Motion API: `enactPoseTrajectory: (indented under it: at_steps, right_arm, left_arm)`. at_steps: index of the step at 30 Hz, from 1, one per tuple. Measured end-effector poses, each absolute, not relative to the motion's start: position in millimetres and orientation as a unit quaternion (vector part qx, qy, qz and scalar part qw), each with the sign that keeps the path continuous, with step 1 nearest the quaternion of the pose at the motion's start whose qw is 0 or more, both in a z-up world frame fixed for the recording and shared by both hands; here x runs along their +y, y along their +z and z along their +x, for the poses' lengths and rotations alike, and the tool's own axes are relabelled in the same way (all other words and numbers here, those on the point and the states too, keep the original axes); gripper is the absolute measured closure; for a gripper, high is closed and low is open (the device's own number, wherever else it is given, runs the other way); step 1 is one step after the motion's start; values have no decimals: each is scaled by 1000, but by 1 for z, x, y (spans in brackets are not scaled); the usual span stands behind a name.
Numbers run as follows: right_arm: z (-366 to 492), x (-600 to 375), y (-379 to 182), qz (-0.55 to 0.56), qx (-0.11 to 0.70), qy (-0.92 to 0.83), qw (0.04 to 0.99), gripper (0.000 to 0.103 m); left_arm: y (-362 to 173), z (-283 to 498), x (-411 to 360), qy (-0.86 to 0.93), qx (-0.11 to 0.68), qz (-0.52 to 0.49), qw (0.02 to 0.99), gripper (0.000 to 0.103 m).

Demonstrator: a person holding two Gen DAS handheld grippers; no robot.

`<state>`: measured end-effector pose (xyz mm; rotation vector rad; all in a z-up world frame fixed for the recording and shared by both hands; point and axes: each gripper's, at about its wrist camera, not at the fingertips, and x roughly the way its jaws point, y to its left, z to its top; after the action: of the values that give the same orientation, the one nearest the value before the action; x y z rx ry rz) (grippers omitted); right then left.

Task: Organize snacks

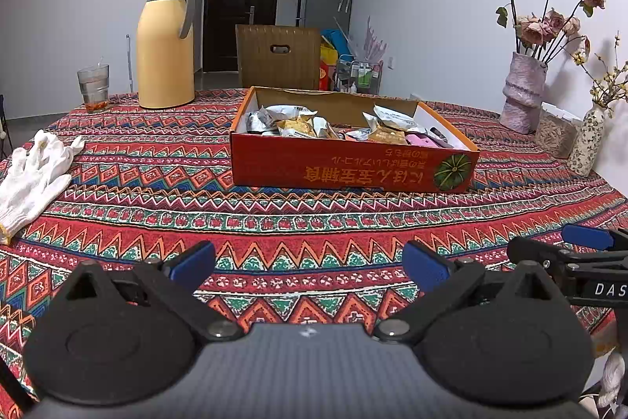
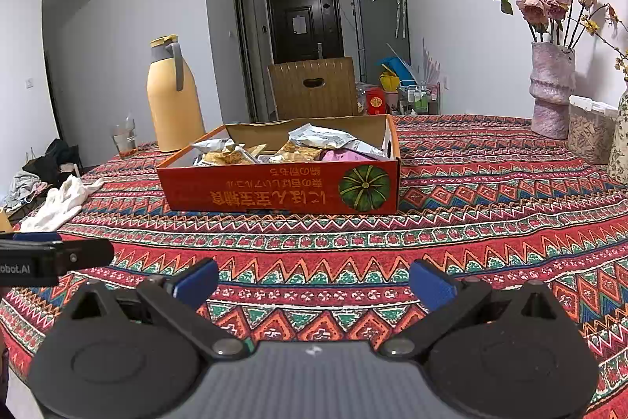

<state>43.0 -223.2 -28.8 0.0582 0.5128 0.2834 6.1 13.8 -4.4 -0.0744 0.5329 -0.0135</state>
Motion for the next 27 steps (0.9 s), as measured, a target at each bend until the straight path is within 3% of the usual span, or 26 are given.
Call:
enactPoseTrajectory:
  at_steps: [27]
  right_arm:
    - [43, -223, -29, 28, 254, 139, 957, 0]
  left_arm:
    - [-3, 4, 12, -8, 259, -36, 965, 0]
